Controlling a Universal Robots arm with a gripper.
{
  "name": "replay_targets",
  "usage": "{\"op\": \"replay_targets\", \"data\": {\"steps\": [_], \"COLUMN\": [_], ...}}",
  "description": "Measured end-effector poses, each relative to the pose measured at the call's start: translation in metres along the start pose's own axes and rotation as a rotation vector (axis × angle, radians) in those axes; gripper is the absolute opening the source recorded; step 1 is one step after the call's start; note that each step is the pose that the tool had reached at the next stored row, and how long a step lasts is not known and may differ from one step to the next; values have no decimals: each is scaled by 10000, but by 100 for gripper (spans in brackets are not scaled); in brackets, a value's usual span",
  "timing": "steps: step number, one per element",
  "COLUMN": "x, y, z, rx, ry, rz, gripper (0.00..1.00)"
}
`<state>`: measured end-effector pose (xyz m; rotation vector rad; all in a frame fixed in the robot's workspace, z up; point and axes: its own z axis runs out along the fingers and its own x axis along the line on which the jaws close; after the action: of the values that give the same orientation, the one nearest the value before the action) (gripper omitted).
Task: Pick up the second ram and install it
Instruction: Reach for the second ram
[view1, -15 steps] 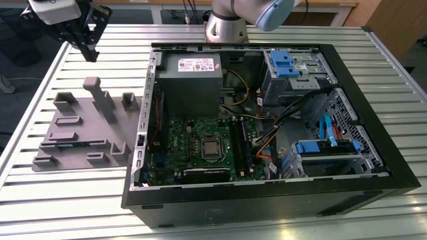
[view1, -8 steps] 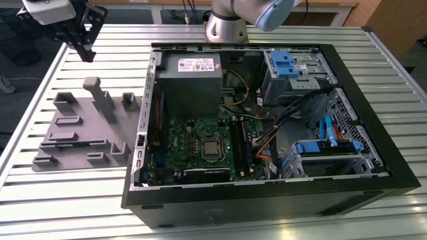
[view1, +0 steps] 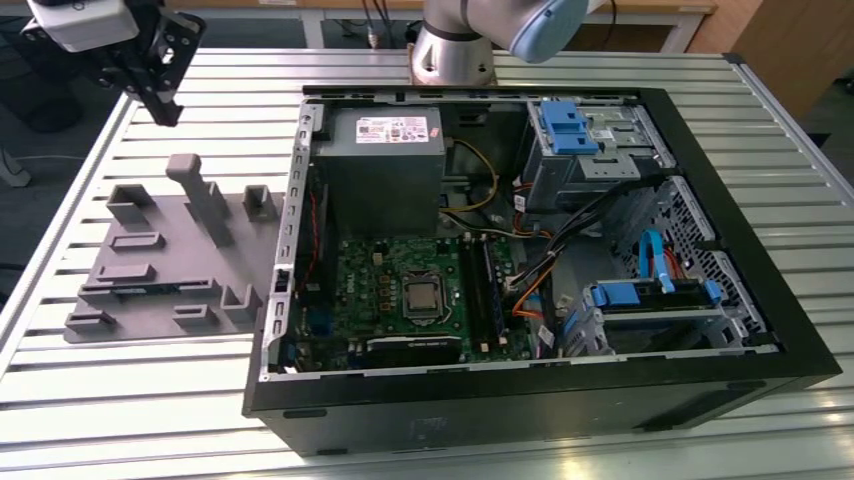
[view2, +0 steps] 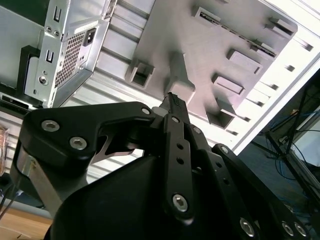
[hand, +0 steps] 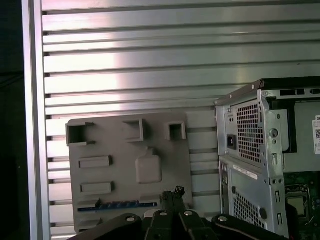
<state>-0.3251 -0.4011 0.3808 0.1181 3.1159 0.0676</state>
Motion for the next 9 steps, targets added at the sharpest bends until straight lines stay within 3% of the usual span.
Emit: {"op": "replay_targets", "data": {"steps": [9], "x": [130], "y": [-55], "z": [2], "rx": [1], "ry": [1], "rz": [1], "gripper": [11]}}
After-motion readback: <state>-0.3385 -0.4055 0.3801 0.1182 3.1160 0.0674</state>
